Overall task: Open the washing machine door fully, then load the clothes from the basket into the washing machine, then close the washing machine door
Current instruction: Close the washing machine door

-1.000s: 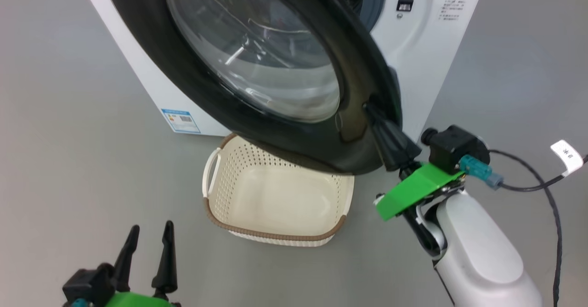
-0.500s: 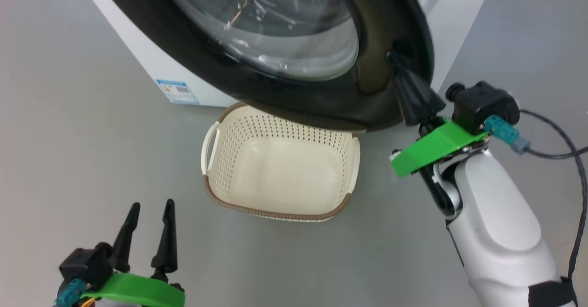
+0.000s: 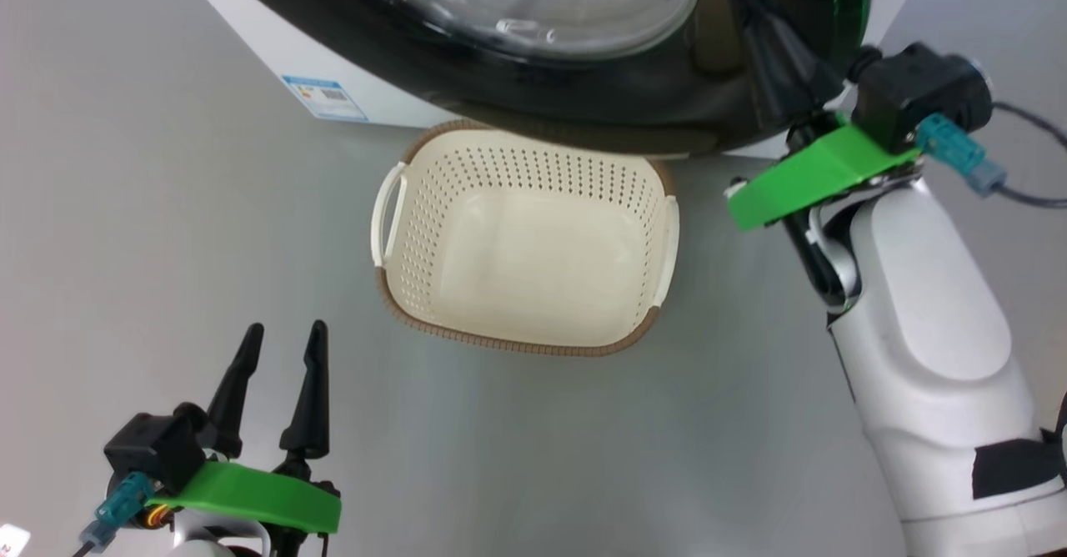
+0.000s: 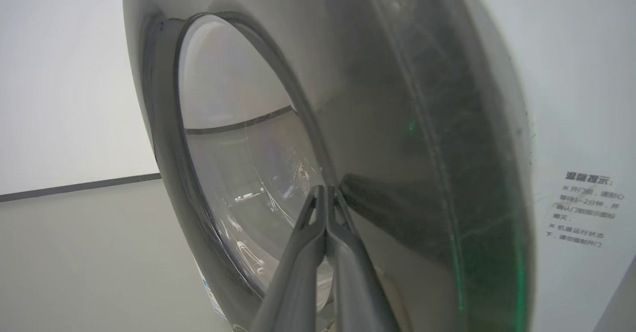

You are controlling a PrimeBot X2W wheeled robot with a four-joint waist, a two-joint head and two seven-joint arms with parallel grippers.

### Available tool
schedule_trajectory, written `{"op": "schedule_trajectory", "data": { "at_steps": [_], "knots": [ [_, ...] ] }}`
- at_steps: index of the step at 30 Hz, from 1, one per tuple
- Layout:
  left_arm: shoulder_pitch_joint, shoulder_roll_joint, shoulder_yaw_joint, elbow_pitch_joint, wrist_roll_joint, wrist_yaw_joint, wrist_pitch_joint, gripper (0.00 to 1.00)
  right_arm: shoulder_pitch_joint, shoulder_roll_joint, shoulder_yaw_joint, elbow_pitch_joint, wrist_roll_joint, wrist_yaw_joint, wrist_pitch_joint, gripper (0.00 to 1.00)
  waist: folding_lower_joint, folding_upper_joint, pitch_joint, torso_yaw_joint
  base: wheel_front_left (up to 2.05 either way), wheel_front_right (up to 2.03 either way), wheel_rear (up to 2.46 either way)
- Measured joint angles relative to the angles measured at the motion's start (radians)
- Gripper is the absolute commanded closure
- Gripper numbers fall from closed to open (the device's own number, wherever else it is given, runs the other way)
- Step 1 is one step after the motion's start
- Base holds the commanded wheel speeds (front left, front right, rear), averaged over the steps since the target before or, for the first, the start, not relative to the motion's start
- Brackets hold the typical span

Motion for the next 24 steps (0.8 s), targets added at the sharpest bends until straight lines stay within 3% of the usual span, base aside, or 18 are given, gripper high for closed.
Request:
{"op": "schedule_trajectory", "data": {
  "at_steps": [17, 24],
  "knots": [
    [-0.025, -0.002, -0.034, -0.049, -0.051, 0.0, 0.0, 0.0, -0.122, -0.003, -0.079, 0.018, -0.127, 0.0, 0.0, 1.0, 0.0, 0.0, 0.085, 0.025, 0.0, 0.0, 0.0],
    [-0.055, -0.001, -0.08, -0.084, -0.055, 0.0, 0.0, 0.0, -0.194, -0.042, -0.097, 0.072, -0.186, 0.0, 0.0, 1.0, 0.0, 0.0, 0.103, 0.058, 0.0, 0.0, 0.0]
  ]
}}
